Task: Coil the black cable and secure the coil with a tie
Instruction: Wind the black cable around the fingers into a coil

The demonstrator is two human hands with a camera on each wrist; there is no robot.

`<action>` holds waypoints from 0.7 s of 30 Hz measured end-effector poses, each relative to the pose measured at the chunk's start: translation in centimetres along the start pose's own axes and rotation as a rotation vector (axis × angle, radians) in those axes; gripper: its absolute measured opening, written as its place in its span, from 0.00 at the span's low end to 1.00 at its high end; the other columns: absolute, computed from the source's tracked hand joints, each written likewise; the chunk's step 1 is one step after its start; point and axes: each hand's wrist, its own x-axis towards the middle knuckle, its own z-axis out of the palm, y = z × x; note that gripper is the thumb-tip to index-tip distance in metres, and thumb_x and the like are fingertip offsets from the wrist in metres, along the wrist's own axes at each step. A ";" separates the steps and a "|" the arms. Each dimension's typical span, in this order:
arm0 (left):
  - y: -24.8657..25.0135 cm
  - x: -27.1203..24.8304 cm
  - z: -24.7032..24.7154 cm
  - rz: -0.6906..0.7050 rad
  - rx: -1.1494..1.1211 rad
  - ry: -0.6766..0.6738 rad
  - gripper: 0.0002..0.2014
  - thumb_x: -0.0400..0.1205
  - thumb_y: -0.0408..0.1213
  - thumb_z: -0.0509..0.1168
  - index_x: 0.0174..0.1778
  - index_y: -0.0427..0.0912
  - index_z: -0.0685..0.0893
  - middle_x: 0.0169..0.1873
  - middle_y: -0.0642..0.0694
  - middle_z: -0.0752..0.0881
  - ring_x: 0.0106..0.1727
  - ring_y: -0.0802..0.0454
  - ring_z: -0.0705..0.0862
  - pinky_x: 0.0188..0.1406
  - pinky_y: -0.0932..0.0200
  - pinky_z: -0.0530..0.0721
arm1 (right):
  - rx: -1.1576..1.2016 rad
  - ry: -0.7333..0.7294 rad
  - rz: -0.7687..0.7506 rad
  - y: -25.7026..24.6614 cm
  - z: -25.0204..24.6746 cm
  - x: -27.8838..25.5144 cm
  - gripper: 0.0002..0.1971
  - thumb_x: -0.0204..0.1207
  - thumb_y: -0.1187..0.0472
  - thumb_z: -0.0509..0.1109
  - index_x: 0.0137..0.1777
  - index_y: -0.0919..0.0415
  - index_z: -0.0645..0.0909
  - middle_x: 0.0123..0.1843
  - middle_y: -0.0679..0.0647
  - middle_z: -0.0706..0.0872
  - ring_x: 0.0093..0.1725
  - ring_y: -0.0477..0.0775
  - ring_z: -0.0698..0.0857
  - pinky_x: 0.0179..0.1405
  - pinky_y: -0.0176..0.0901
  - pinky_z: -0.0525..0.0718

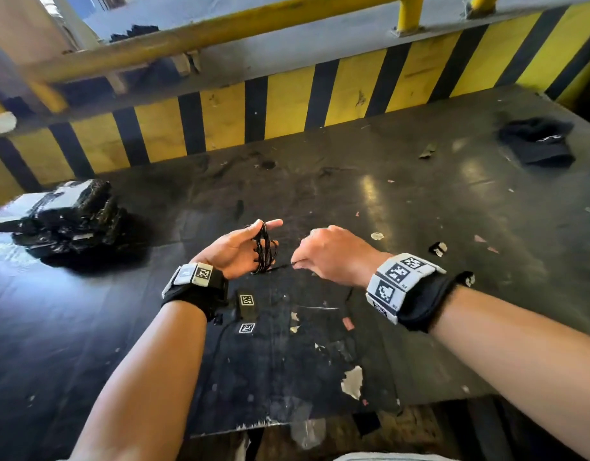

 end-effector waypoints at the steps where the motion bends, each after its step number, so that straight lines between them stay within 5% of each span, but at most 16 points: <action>1: -0.6 0.0 0.2 -0.019 0.017 -0.008 0.34 0.73 0.61 0.78 0.74 0.52 0.85 0.64 0.31 0.77 0.55 0.38 0.82 0.58 0.40 0.81 | -0.104 0.010 -0.013 0.1 -1.2 0.4 0.13 0.87 0.56 0.62 0.63 0.49 0.87 0.60 0.51 0.90 0.61 0.60 0.86 0.56 0.49 0.76; 8: -2.9 -0.1 3.6 -0.110 0.020 -0.115 0.33 0.71 0.57 0.81 0.71 0.49 0.88 0.62 0.34 0.80 0.55 0.34 0.81 0.58 0.37 0.80 | -0.443 -0.015 -0.041 -0.6 -8.2 3.2 0.17 0.82 0.69 0.58 0.56 0.54 0.87 0.55 0.56 0.88 0.58 0.64 0.86 0.51 0.50 0.68; 13: -4.4 -0.9 4.8 -0.109 -0.136 -0.212 0.28 0.71 0.57 0.81 0.67 0.54 0.90 0.79 0.26 0.73 0.64 0.27 0.80 0.67 0.30 0.79 | -0.519 0.008 -0.056 1.0 -9.2 4.6 0.16 0.83 0.67 0.60 0.55 0.50 0.87 0.53 0.51 0.90 0.55 0.61 0.85 0.52 0.53 0.69; 18: -5.7 -2.1 4.8 -0.106 -0.221 -0.229 0.25 0.74 0.56 0.79 0.67 0.53 0.89 0.84 0.20 0.60 0.66 0.24 0.78 0.78 0.19 0.62 | -0.493 0.077 -0.116 2.5 -7.6 5.1 0.12 0.86 0.59 0.64 0.56 0.42 0.87 0.56 0.42 0.90 0.60 0.55 0.81 0.63 0.57 0.74; 21: -6.3 -3.0 4.1 -0.117 -0.245 -0.192 0.25 0.74 0.56 0.79 0.66 0.52 0.90 0.84 0.20 0.61 0.66 0.24 0.78 0.80 0.16 0.53 | -0.451 0.151 -0.145 2.9 -6.1 5.1 0.11 0.82 0.61 0.68 0.51 0.44 0.90 0.56 0.46 0.85 0.59 0.58 0.79 0.60 0.60 0.76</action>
